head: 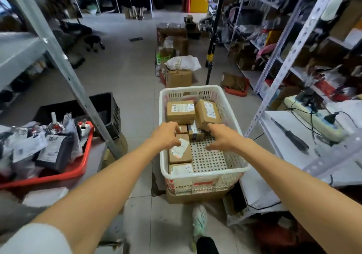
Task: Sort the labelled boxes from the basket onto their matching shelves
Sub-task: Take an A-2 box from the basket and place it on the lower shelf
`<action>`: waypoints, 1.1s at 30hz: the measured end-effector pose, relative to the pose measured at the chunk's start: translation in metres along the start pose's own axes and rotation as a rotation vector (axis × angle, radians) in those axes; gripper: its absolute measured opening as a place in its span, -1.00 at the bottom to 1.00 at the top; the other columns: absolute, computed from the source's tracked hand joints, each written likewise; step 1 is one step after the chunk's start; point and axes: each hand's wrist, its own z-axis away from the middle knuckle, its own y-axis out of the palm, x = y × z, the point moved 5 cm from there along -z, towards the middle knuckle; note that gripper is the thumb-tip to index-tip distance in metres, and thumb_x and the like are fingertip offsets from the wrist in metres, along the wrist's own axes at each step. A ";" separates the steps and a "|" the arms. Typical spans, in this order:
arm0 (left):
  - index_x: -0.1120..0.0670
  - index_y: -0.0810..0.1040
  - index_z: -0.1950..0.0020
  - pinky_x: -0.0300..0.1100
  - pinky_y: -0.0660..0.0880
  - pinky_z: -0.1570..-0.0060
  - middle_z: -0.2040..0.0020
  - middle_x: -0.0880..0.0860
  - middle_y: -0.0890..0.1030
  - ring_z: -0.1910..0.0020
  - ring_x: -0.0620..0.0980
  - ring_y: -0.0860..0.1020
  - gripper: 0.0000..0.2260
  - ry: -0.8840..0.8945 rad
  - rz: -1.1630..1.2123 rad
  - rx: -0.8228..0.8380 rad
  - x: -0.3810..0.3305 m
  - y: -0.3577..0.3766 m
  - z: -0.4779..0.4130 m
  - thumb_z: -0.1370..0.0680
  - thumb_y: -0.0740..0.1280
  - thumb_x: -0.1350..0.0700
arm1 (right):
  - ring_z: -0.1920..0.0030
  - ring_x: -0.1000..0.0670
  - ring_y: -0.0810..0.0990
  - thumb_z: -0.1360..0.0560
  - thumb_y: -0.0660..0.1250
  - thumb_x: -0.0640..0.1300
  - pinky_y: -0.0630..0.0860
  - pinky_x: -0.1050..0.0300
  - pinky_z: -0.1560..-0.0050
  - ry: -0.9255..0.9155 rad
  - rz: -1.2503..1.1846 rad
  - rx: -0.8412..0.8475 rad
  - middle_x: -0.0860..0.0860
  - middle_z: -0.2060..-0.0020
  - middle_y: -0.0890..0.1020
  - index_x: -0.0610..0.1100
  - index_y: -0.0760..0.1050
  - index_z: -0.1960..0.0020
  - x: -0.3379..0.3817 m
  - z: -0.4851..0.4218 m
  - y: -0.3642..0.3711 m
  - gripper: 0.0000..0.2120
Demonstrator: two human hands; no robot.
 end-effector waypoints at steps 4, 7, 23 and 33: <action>0.09 0.53 -0.20 -0.02 0.55 -0.10 -0.11 0.06 0.59 -0.07 0.02 0.56 -0.61 -0.074 -0.005 0.014 0.018 0.008 -0.059 -0.41 0.51 0.11 | -0.12 -0.06 0.51 -0.40 0.48 -0.06 0.39 0.17 0.06 -0.045 -0.033 0.061 -0.08 -0.20 0.54 -0.15 0.39 -0.28 -0.023 -0.068 0.006 -0.48; 0.10 0.52 -0.20 -0.01 0.54 -0.12 -0.10 0.04 0.58 -0.08 0.02 0.55 -0.61 -0.143 0.020 0.034 0.027 0.013 -0.098 -0.41 0.51 0.13 | -0.09 -0.02 0.49 -0.42 0.47 -0.07 0.40 0.18 0.02 -0.070 -0.039 0.123 -0.07 -0.21 0.53 -0.15 0.38 -0.27 -0.037 -0.108 0.006 -0.51; 0.03 0.50 -0.21 -0.11 0.51 -0.02 -0.14 0.03 0.56 -0.07 0.04 0.55 -0.61 -0.427 0.184 0.287 0.110 0.183 -0.190 -0.42 0.49 0.09 | -0.20 -0.16 0.44 -0.37 0.49 0.01 0.42 0.03 -0.03 -0.051 0.001 0.622 -0.16 -0.19 0.43 -0.15 0.22 -0.43 -0.097 -0.214 0.231 -0.25; 0.02 0.49 -0.17 -0.05 0.52 -0.06 -0.11 0.06 0.57 -0.05 0.07 0.55 -0.68 -0.491 0.244 0.312 0.160 0.254 -0.216 -0.44 0.44 0.11 | -0.34 -0.27 0.26 -0.40 0.44 -0.07 0.36 -0.06 -0.30 -0.215 0.232 0.570 -0.28 -0.35 0.26 -0.30 0.19 -0.43 -0.095 -0.236 0.370 -0.26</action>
